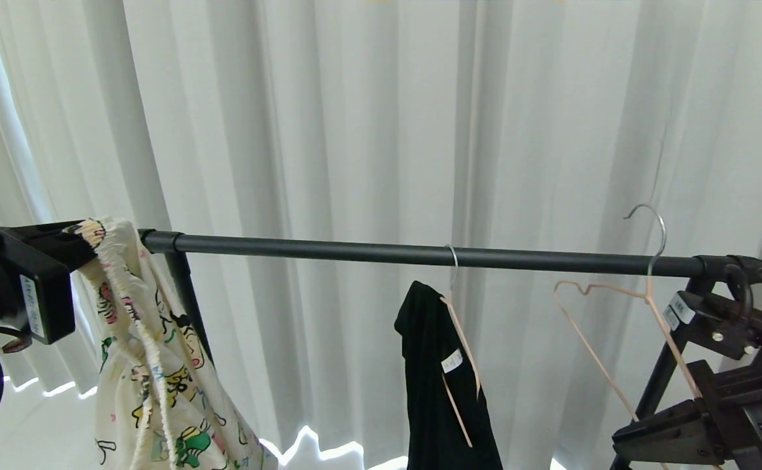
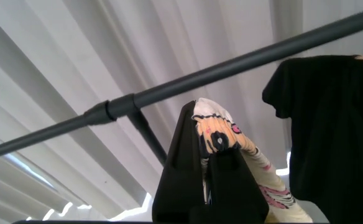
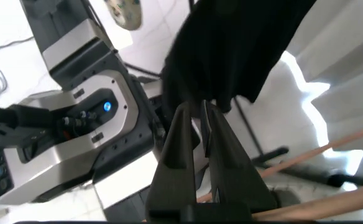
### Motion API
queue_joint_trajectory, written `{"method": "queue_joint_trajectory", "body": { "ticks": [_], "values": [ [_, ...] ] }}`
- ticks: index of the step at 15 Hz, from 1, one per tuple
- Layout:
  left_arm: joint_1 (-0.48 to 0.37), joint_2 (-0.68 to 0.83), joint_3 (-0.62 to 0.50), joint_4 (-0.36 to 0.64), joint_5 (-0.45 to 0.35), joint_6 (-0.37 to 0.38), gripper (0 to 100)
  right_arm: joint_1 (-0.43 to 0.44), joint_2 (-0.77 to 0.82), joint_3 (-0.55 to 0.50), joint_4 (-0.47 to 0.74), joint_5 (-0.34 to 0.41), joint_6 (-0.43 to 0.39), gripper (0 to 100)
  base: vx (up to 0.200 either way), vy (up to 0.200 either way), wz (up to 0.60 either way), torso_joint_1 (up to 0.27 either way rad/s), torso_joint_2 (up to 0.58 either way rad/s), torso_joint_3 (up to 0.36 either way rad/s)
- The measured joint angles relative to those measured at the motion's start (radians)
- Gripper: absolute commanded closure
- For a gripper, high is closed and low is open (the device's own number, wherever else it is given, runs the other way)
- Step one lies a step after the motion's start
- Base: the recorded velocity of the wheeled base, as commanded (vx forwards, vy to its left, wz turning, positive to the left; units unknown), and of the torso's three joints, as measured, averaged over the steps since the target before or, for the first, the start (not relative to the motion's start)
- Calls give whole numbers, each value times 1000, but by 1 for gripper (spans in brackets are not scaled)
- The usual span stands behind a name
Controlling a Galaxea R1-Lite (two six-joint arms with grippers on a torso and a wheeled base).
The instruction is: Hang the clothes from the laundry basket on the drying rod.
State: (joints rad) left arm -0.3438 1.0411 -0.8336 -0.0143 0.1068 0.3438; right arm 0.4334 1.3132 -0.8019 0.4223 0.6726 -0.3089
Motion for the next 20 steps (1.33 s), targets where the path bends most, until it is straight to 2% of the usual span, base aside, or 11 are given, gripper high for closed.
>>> {"method": "queue_joint_trajectory", "body": {
  "ticks": [8, 13, 20],
  "values": [
    [6, -1, -10, -1, 5, 3, 100, -87, 152, 45, -149, 73, 0, 100, 0, 0, 0, 0, 0, 0],
    [13, 3, -13, -1, 24, 3, 100, -103, 251, 44, -224, 100, -6, 100, 0, 0, 0, 0, 0, 0],
    [12, 24, -16, -1, 24, 2, 100, -104, 319, 47, -236, 100, -7, 100, 0, 0, 0, 0, 0, 0]
  ]
}}
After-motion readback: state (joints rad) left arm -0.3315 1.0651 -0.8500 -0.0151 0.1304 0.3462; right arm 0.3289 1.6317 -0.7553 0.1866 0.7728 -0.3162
